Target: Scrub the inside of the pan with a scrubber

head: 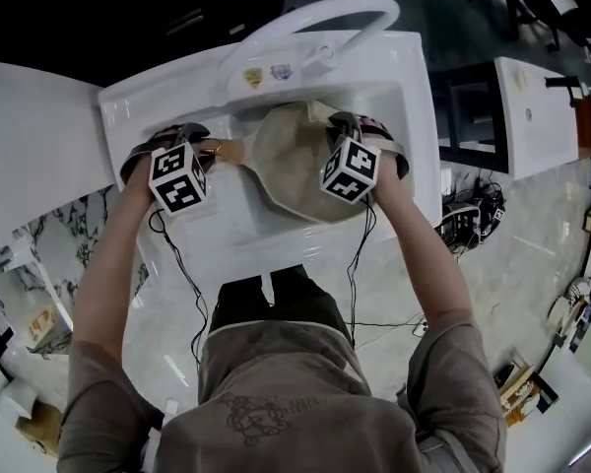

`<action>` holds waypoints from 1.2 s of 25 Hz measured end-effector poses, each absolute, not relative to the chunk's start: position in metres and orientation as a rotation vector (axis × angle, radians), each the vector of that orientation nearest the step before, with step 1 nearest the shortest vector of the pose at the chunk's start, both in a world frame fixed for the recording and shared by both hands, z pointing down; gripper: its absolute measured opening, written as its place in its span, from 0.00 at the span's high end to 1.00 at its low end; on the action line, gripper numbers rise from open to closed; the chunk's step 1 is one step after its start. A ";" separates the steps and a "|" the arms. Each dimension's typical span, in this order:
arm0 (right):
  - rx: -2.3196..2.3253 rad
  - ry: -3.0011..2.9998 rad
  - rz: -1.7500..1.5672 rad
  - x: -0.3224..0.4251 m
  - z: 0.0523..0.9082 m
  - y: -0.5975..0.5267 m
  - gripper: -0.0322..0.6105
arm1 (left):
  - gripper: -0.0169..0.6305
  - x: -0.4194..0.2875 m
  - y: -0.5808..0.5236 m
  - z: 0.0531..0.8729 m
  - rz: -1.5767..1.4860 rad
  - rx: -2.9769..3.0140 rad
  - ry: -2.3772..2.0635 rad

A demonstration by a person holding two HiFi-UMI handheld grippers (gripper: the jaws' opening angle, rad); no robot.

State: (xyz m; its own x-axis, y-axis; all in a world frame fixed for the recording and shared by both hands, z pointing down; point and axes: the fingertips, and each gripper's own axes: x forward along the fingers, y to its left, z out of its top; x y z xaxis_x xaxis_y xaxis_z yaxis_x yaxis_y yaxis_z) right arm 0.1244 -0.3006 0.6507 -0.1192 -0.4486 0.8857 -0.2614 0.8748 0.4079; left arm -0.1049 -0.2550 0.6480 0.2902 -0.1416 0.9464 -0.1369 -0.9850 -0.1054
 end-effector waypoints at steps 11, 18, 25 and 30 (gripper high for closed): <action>0.466 -1.569 -0.123 0.138 0.722 -0.291 0.84 | 0.68 -0.100 -0.250 0.649 -1.822 -2.560 0.258; 0.216 -1.627 0.246 0.120 0.736 -0.225 0.85 | 0.70 -0.096 -0.246 0.654 -1.833 -2.555 0.234; -0.054 -1.665 0.499 0.103 0.695 -0.167 0.85 | 0.71 -0.097 -0.246 0.652 -1.823 -2.559 0.239; -0.286 -1.695 0.743 0.091 0.650 -0.123 0.85 | 0.71 -0.097 -0.246 0.652 -1.822 -2.556 0.249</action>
State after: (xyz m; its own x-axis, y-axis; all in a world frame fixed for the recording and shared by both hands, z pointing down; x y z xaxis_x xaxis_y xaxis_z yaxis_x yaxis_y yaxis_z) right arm 0.0915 -0.1226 0.6502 -0.2671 0.5582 0.7855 -0.1991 0.7656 -0.6118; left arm -0.0969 -0.2460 0.6520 0.3179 -0.1247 0.9399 -0.1326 -0.9874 -0.0861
